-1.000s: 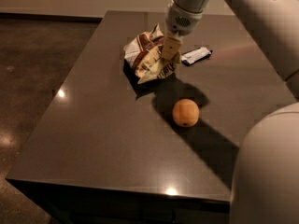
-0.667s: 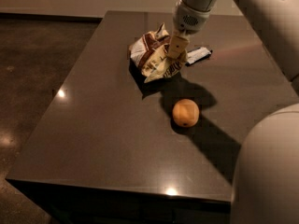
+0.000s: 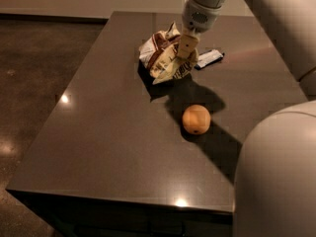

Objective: Move brown chip bag near rxbar blueberry

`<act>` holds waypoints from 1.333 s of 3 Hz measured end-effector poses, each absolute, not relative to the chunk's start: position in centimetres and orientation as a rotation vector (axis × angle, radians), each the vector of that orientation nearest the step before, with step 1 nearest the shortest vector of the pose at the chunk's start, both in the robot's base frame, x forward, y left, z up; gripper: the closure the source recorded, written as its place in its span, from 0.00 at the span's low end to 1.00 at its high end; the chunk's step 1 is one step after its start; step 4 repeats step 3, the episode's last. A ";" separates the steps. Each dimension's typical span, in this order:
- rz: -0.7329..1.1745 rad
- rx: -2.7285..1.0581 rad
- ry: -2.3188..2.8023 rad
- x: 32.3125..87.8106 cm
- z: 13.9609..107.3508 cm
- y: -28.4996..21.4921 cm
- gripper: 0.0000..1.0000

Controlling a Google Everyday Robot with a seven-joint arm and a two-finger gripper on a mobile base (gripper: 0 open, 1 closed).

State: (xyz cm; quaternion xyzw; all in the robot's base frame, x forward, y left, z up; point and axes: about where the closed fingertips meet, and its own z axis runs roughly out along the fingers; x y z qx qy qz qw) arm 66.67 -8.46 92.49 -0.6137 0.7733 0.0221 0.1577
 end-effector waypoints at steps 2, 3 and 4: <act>0.059 -1.743 2.195 67.4 92.2 -8.0 0.17; 0.058 -1.739 2.188 67.7 92.0 -7.7 0.00; 0.058 -1.739 2.188 67.7 92.0 -7.7 0.00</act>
Offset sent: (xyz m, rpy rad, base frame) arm 0.0037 0.0022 -0.0013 0.0058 -0.0096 -0.0003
